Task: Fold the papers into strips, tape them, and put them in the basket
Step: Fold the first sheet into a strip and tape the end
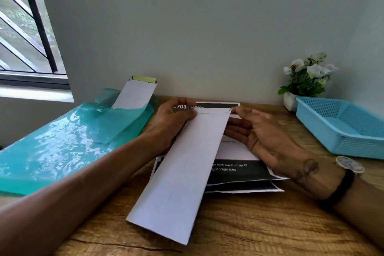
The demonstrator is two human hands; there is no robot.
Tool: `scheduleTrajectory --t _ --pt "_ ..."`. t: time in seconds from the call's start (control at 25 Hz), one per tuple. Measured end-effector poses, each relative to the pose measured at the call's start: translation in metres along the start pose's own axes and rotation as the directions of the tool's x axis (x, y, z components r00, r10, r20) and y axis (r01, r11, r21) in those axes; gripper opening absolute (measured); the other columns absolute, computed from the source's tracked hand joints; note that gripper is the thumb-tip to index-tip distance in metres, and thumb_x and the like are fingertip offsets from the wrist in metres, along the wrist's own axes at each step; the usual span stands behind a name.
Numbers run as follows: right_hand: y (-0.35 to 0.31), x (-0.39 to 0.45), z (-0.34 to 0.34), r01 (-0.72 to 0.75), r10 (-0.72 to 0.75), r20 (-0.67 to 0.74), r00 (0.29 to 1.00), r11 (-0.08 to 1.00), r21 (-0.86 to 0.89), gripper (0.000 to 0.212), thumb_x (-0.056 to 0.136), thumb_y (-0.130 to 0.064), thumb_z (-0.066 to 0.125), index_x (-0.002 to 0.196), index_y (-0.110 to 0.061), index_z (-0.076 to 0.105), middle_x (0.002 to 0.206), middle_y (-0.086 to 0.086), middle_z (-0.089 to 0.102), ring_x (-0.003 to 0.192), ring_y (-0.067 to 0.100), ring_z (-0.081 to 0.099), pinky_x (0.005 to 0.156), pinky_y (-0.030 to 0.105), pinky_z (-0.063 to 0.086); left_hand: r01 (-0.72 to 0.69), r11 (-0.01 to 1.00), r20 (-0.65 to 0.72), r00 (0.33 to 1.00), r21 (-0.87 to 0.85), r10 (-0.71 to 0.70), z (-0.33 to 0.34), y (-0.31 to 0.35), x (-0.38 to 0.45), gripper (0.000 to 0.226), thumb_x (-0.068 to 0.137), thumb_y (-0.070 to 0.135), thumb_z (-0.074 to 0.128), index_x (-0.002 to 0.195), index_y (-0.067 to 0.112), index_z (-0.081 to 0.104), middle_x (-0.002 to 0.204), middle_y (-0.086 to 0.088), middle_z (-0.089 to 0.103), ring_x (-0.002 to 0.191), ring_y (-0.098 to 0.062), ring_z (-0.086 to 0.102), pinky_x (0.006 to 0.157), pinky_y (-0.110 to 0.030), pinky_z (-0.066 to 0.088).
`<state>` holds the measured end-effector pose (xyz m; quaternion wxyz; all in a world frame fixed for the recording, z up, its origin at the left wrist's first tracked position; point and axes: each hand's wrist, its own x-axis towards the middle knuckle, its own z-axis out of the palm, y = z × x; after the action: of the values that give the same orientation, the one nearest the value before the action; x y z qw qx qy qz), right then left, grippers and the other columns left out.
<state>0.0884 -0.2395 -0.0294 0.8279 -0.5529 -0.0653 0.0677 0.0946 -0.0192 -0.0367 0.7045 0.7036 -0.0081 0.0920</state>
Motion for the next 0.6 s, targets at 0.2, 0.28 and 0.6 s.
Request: scheduleTrajectory --t 0.2,0.28,0.6 --pt "-0.001 -0.011 0.011 -0.099 0.111 0.215 0.97 0.993 -0.068 0.038 0.103 -0.021 0.059 0.128 0.007 0.062 0.115 0.025 0.075 0.098 0.032 0.077 0.079 0.037 0.064 0.117 0.97 -0.118 0.982 -0.212 -0.144 0.009 0.004 -0.005 0.008 0.095 0.015 0.073 0.101 0.019 0.077 0.108 -0.009 0.077 0.088 -0.021 0.069 0.08 -0.037 0.063" --pt "-0.001 -0.015 0.018 -0.091 0.114 0.25 0.962 0.991 -0.102 0.041 0.101 -0.024 0.062 0.13 0.004 0.063 0.115 0.022 0.076 0.095 0.032 0.077 0.078 0.037 0.063 0.151 0.955 -0.061 0.983 -0.255 -0.172 0.012 0.007 -0.008 0.017 0.098 0.018 0.07 0.114 0.017 0.076 0.115 -0.012 0.076 0.09 -0.025 0.07 0.08 -0.042 0.064" --pt "0.002 -0.018 0.031 0.001 0.061 0.339 0.939 0.984 -0.179 0.047 0.1 -0.032 0.064 0.145 -0.043 0.054 0.129 0.018 0.071 0.117 0.039 0.07 0.104 0.055 0.053 -0.184 0.982 0.085 0.979 -0.054 0.188 0.032 0.008 -0.022 0.051 0.091 0.056 0.064 0.136 0.031 0.066 0.121 -0.003 0.076 0.11 -0.026 0.074 0.095 -0.046 0.061"
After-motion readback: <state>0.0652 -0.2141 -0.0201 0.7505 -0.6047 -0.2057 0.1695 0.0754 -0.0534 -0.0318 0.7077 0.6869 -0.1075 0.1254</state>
